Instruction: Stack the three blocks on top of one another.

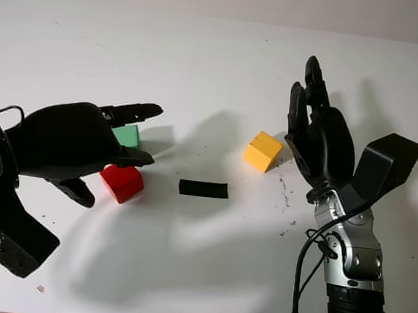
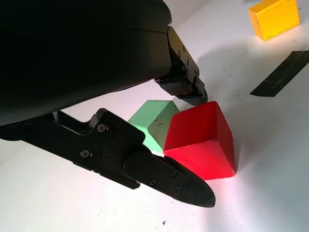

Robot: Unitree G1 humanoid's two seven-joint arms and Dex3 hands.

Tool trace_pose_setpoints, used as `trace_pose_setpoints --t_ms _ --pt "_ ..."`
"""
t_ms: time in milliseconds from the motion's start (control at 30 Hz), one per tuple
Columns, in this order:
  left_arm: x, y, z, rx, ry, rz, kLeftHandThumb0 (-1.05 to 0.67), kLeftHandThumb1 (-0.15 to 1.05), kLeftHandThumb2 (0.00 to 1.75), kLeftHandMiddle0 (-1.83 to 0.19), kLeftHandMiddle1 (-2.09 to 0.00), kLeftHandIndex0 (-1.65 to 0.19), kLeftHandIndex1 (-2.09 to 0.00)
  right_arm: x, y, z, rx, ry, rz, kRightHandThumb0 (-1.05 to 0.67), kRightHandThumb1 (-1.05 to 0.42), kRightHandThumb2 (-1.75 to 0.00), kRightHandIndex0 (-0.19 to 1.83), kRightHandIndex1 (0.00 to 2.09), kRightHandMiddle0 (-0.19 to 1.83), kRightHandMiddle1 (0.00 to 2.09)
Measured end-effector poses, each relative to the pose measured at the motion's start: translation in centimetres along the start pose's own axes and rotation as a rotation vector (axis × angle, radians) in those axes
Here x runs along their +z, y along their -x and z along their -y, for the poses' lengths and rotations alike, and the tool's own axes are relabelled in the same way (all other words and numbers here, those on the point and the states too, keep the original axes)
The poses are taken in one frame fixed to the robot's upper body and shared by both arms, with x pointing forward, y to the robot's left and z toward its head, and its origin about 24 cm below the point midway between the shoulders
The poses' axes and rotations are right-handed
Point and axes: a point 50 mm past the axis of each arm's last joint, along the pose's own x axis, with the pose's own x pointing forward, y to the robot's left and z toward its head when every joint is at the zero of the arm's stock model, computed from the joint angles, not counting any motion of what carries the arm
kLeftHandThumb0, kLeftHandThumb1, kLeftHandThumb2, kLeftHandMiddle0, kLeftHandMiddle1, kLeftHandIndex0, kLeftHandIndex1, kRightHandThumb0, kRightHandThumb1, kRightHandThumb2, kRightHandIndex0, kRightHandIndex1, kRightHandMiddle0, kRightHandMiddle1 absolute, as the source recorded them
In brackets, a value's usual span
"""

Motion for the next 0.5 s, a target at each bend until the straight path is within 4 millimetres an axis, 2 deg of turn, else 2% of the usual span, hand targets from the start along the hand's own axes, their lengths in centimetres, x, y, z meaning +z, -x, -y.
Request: trace_pose_setpoints --t_ms 367,500 --pt "0.42 -0.48 0.64 0.034 -0.004 0.027 -0.67 0.90 0.06 0.06 -0.07 -0.61 -0.12 0.07 0.07 0.01 -0.005 -0.001 -0.005 -0.71 -1.05 -0.62 -0.19 0.00 -0.19 0.00" --pt "0.52 -0.54 0.83 0.064 -0.029 0.039 -0.61 0.90 0.06 -0.01 -0.08 -0.70 -0.17 0.02 0.12 0.02 -0.004 -0.001 -0.007 -0.71 -1.05 -0.63 -0.19 0.00 -0.19 0.00"
